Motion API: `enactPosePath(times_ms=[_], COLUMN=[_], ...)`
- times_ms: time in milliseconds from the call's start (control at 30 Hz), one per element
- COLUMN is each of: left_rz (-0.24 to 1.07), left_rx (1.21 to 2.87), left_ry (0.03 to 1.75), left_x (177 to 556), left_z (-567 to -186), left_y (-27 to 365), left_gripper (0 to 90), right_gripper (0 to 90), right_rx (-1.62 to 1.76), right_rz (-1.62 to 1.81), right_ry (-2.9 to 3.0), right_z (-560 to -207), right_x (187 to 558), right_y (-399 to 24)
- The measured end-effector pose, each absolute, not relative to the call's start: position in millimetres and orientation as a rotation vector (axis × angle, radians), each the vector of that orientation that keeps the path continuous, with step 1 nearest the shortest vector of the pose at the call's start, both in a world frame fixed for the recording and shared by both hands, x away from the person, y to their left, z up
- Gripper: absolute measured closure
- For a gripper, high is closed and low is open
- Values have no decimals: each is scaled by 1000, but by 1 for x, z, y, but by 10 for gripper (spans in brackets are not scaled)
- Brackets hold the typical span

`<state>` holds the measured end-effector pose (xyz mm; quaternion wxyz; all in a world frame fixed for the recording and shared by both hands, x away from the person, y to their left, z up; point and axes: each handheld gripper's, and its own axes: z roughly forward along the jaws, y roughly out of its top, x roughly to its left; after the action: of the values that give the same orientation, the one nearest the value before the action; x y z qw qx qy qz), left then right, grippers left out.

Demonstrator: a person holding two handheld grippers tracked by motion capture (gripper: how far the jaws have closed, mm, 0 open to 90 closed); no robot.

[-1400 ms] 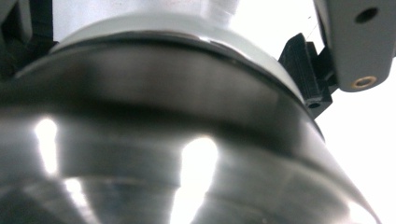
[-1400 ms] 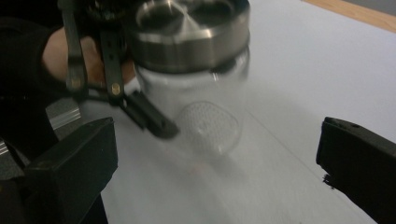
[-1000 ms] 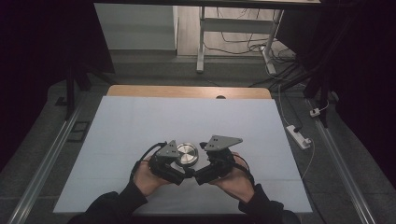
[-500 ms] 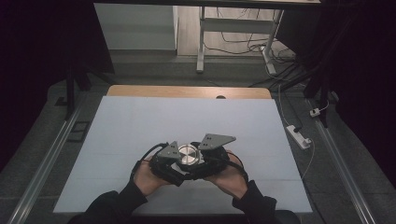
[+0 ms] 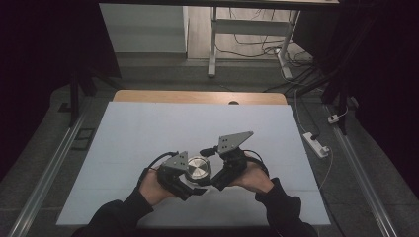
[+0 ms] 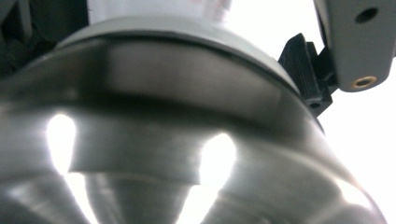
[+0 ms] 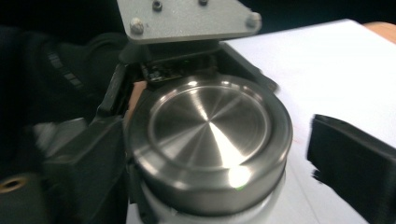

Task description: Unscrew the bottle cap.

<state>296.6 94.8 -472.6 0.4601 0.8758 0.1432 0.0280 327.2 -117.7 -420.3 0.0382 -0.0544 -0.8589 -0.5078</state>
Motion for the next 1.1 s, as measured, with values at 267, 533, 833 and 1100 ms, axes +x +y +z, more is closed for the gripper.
enactPosePath(times_ms=[267, 533, 833, 1100], left_rz=[161, 159, -39, 27], left_rx=[2150, 2162, 2161, 2162], left_ry=[531, 510, 176, 216], left_x=[299, 295, 292, 288], left_z=[-473, -472, -467, -463], left_y=[96, 91, 95, 92], left_gripper=[155, 155, 155, 155], right_gripper=[75, 193, 196, 46], right_rx=[-559, -608, -174, -142], right_rz=[-1584, -1646, -1620, -1635], right_ry=[-2861, -2929, -2704, -2575], right_z=[-409, -412, -408, -409], right_x=[301, 288, 302, 310], right_y=[-106, -95, -114, -122])
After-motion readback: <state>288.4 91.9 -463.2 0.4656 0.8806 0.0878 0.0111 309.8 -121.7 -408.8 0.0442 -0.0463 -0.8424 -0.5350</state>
